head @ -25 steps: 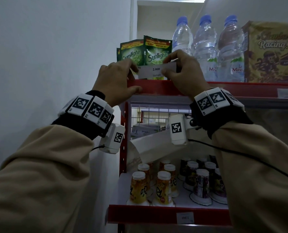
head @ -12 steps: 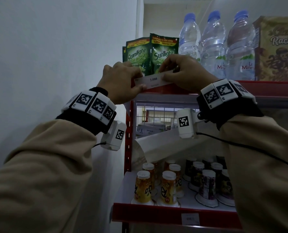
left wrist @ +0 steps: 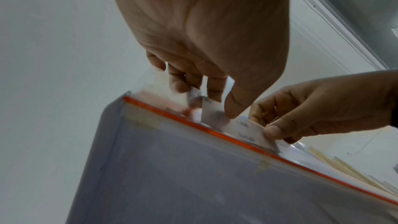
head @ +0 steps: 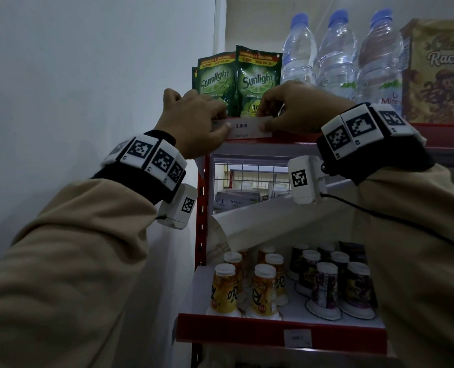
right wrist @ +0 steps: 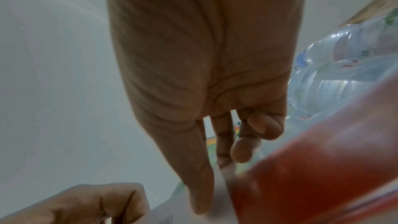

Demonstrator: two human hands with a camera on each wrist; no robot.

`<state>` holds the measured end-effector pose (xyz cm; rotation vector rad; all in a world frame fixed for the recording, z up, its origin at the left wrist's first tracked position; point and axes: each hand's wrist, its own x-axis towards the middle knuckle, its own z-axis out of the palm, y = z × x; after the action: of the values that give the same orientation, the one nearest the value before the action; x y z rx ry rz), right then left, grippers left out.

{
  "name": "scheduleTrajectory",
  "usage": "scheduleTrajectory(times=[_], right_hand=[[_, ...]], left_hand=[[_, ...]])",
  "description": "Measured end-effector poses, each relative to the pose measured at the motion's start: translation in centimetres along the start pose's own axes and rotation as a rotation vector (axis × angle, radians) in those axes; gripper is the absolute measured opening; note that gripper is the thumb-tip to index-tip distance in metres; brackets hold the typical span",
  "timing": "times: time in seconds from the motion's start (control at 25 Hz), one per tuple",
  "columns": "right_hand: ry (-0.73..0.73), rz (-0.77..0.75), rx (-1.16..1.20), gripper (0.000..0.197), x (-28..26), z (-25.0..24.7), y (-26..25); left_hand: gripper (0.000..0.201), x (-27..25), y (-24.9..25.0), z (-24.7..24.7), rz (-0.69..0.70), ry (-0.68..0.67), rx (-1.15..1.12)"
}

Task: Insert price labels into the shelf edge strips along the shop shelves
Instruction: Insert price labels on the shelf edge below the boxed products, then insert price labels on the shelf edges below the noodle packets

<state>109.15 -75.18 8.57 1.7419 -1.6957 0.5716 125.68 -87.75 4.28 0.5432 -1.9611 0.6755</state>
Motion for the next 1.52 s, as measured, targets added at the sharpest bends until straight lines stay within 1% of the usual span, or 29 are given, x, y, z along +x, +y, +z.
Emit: scheduleTrajectory(times=[0.12, 0.2, 0.36, 0.52, 0.64, 0.72, 0.88, 1.0, 1.16, 1.32, 1.44, 1.52], right_hand=[[0.012, 0.009, -0.024, 0.022, -0.3, 0.0, 0.0], [0.018, 0.01, -0.029, 0.021, -0.4, 0.0, 0.0], [0.007, 0.021, -0.057, 0.021, -0.7, 0.1, -0.4], [0.038, 0.035, -0.029, 0.022, -1.1, 0.1, -0.6], [0.05, 0.04, -0.05, 0.022, -1.2, 0.4, -0.7], [0.088, 0.043, -0.03, 0.022, -1.3, 0.6, -0.6], [0.195, 0.06, 0.043, 0.024, -1.9, 1.1, -0.4], [0.257, 0.074, 0.066, 0.023, -2.4, 2.0, -0.3], [0.378, 0.096, -0.023, 0.027, -3.6, 3.6, -0.1], [0.427, 0.08, 0.096, 0.027, -6.1, 5.8, -0.4], [0.453, 0.057, 0.189, 0.018, -8.7, 7.9, -0.9], [0.464, 0.039, 0.278, 0.012, -11.0, 9.9, -1.5]], left_hand=[[0.028, -0.1, 0.1, -0.1, 0.016, -0.006, 0.052], [0.025, -0.1, 0.1, -0.1, 0.014, -0.008, 0.061], [0.019, -0.3, 0.1, -0.3, -0.019, -0.015, -0.002], [0.013, -0.5, 0.1, -0.3, -0.04, 0.013, -0.056], [0.015, -0.6, 0.1, -0.2, -0.066, 0.052, -0.106], [0.021, -0.7, 0.1, -0.1, -0.083, 0.081, -0.128], [0.022, -1.1, 0.1, 0.0, -0.107, 0.14, -0.157], [0.026, -1.7, 0.3, 0.0, -0.131, 0.15, -0.132], [0.033, -2.9, 1.0, 0.3, -0.176, 0.138, -0.129], [0.042, -5.0, 2.4, 0.8, -0.215, 0.071, -0.118], [0.045, -7.6, 3.9, 1.2, -0.237, 0.042, -0.136], [0.044, -10.1, 4.9, 1.7, -0.263, 0.046, -0.162]])
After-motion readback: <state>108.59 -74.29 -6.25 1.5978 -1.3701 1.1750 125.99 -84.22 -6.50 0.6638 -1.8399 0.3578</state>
